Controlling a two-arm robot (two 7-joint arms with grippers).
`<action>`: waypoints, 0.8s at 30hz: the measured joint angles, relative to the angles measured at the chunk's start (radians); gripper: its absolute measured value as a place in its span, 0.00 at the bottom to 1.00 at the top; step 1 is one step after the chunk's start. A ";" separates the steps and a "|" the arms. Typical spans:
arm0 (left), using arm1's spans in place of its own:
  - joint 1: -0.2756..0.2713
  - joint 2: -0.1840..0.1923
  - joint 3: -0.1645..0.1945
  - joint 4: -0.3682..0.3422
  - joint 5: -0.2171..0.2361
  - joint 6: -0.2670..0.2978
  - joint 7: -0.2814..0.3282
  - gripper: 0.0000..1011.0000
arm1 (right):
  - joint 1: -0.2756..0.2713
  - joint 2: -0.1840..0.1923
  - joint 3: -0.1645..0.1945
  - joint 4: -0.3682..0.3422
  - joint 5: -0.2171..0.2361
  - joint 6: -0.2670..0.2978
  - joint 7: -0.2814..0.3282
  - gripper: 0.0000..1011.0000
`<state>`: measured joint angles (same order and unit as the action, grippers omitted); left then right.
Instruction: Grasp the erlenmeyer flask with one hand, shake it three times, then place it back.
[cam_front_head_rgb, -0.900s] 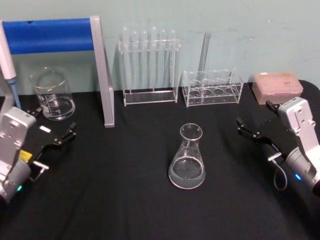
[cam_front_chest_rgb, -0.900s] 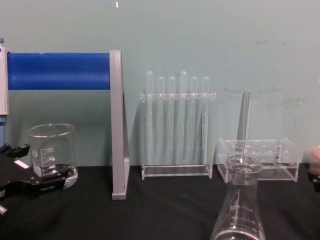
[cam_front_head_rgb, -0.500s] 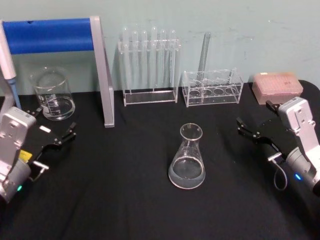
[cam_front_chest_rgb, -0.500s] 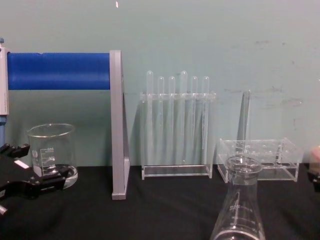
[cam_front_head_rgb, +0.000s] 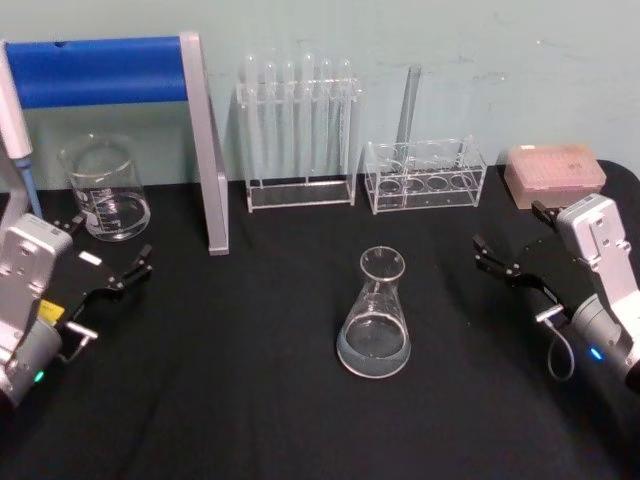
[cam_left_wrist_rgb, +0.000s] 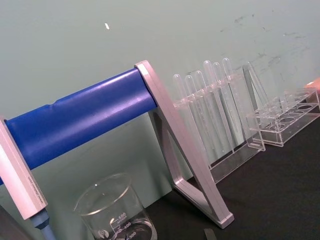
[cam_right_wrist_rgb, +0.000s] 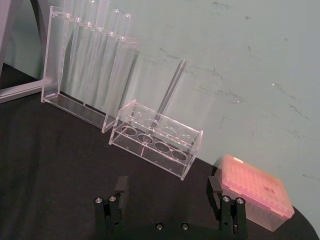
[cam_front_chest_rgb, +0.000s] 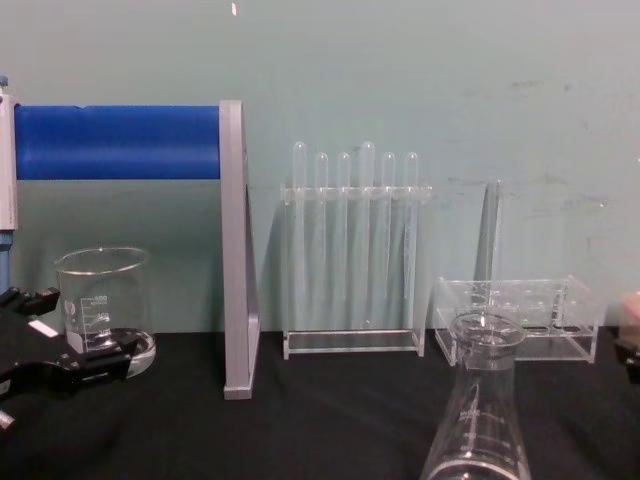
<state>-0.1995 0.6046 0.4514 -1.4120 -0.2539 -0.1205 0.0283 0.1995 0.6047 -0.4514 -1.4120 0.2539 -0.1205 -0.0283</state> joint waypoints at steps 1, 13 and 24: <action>0.000 0.000 0.000 0.000 0.000 0.000 0.000 0.99 | 0.000 0.000 0.000 0.000 0.000 0.000 0.000 0.99; 0.000 0.000 0.000 0.000 0.000 0.000 0.000 0.99 | -0.019 -0.002 0.021 -0.013 0.007 -0.004 0.034 0.99; 0.000 0.000 0.000 0.000 0.000 0.000 0.000 0.99 | -0.122 0.036 0.076 -0.112 0.100 -0.012 0.141 0.99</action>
<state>-0.1995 0.6047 0.4514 -1.4120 -0.2539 -0.1205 0.0283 0.0771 0.6403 -0.3755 -1.5239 0.3542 -0.1329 0.1126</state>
